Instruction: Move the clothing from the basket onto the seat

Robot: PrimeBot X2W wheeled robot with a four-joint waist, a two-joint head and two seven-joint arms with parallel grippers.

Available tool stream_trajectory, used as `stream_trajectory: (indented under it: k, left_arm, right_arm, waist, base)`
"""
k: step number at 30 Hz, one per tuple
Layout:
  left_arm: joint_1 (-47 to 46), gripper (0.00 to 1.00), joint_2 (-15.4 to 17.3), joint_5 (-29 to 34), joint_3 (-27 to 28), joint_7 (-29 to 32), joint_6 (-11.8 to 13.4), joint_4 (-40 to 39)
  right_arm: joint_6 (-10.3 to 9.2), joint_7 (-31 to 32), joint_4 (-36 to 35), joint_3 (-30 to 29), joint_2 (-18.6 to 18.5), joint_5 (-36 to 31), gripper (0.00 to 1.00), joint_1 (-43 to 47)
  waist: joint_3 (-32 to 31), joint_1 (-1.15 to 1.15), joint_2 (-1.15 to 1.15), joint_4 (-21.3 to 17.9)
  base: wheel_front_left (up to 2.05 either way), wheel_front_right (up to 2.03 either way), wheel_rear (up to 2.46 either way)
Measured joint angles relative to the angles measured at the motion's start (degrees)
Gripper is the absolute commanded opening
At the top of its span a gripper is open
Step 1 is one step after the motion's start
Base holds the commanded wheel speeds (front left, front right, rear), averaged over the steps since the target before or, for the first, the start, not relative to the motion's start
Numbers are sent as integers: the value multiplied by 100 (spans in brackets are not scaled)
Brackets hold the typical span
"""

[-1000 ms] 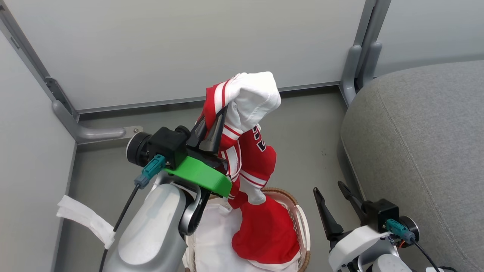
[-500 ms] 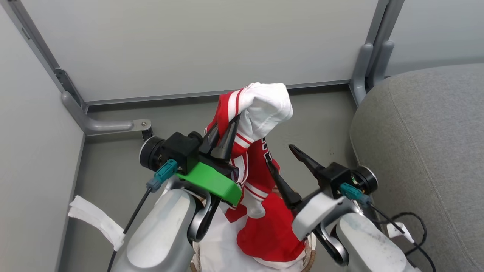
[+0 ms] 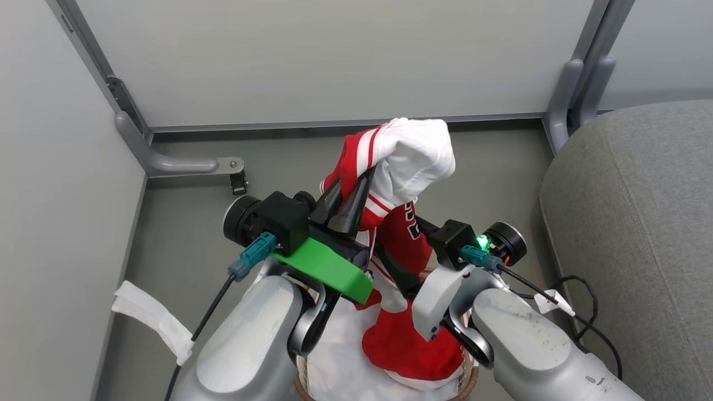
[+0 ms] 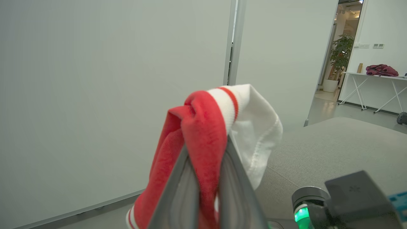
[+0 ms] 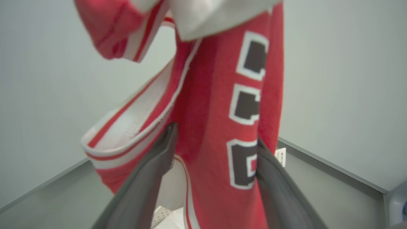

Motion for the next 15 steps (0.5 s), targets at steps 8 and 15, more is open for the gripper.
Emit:
stream_trajectory:
  k: [8,15]
  left_arm:
    - [-7,0,0,-37,62,0,62,90]
    - [64,100,-1,69,288,-3,153,267]
  right_arm:
    - [0,1,-73,-176,0,246,0,-17]
    - [0,1,-463,-598,-4,124,0,221]
  waist:
    - [71,0,0,83]
    - [77,0,0,-121]
  base:
    - [0,0,0]
    - [0,0,0]
